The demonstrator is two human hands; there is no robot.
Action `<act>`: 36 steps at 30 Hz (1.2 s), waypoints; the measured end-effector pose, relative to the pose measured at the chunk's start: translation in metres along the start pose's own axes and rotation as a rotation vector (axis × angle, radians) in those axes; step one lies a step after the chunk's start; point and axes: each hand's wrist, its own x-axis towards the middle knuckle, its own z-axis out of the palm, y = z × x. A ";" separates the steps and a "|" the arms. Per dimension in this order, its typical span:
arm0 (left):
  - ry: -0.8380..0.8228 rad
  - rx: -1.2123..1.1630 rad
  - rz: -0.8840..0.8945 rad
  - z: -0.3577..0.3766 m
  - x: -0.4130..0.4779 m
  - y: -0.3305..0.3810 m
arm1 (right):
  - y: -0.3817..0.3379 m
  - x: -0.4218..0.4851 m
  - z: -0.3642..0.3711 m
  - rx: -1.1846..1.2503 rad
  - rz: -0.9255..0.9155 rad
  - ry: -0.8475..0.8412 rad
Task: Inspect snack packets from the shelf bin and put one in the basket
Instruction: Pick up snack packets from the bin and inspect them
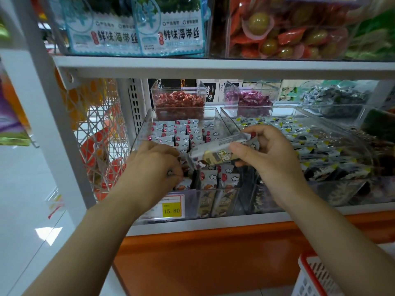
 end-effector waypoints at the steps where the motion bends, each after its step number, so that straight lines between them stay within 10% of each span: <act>1: 0.002 -0.008 -0.007 0.001 0.003 0.001 | -0.002 0.000 0.000 -0.013 -0.003 -0.022; 18: 0.169 -0.128 -0.026 0.003 0.017 -0.010 | 0.011 -0.014 0.067 -0.910 -0.331 -0.175; 27: 0.228 -0.083 -0.037 -0.002 0.008 -0.018 | 0.011 -0.016 0.060 -1.021 -0.428 -0.399; 36: 0.288 -0.079 -0.003 -0.004 0.005 -0.015 | 0.006 0.025 0.054 -0.905 -0.379 -0.204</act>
